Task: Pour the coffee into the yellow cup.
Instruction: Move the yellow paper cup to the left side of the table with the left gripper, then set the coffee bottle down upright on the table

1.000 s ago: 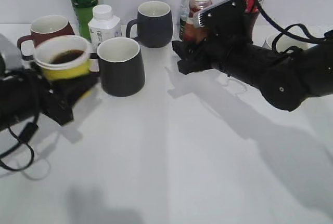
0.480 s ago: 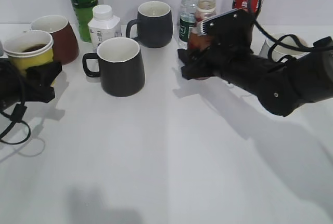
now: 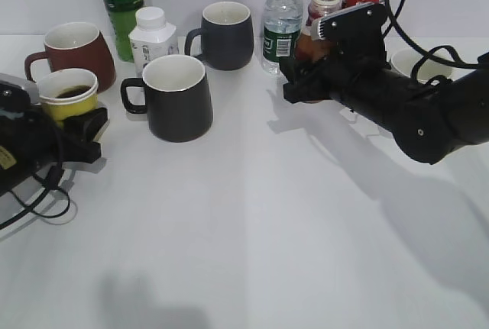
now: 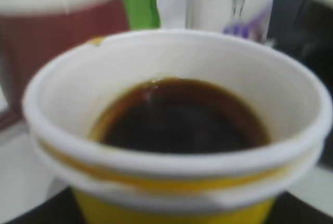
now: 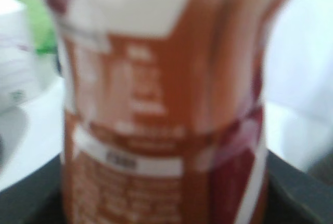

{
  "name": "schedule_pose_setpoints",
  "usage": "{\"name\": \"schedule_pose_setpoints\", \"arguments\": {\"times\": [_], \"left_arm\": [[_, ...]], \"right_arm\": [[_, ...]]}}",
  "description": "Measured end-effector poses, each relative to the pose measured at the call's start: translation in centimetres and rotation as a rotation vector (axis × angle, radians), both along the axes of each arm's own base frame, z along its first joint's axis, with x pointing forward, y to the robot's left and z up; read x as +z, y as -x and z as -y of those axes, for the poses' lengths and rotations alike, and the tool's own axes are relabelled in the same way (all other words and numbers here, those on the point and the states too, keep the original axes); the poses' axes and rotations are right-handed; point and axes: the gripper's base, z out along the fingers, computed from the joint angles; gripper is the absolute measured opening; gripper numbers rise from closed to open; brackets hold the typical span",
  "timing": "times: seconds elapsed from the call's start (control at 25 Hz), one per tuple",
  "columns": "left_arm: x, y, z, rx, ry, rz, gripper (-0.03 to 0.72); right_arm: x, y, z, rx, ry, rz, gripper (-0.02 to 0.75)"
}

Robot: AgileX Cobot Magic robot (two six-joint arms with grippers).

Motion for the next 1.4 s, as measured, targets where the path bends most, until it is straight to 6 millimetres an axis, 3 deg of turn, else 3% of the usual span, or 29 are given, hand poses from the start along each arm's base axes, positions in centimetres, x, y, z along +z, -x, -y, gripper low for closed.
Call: {"name": "schedule_pose_setpoints", "arguments": {"times": [0.36, 0.6, 0.8, 1.12, 1.4], "left_arm": [[-0.5, -0.8, 0.1, -0.008, -0.015, 0.040, 0.391], [-0.9, -0.7, 0.1, -0.007, -0.034, 0.012, 0.519], [-1.0, -0.6, 0.0, -0.007, -0.038, 0.003, 0.550], [-0.5, 1.5, -0.4, 0.017, -0.039, -0.031, 0.580], [0.8, 3.5, -0.9, 0.044, -0.031, -0.032, 0.589]], "right_arm": [[0.2, -0.6, -0.9, 0.070, 0.024, 0.048, 0.503], [-1.7, -1.4, -1.6, 0.100, 0.047, 0.032, 0.502], [-2.8, -1.5, -1.8, 0.124, 0.038, 0.003, 0.502], [-3.8, -1.5, -2.0, 0.139, 0.010, 0.016, 0.503], [-3.9, -1.4, -2.1, 0.154, 0.025, 0.008, 0.620]]}}
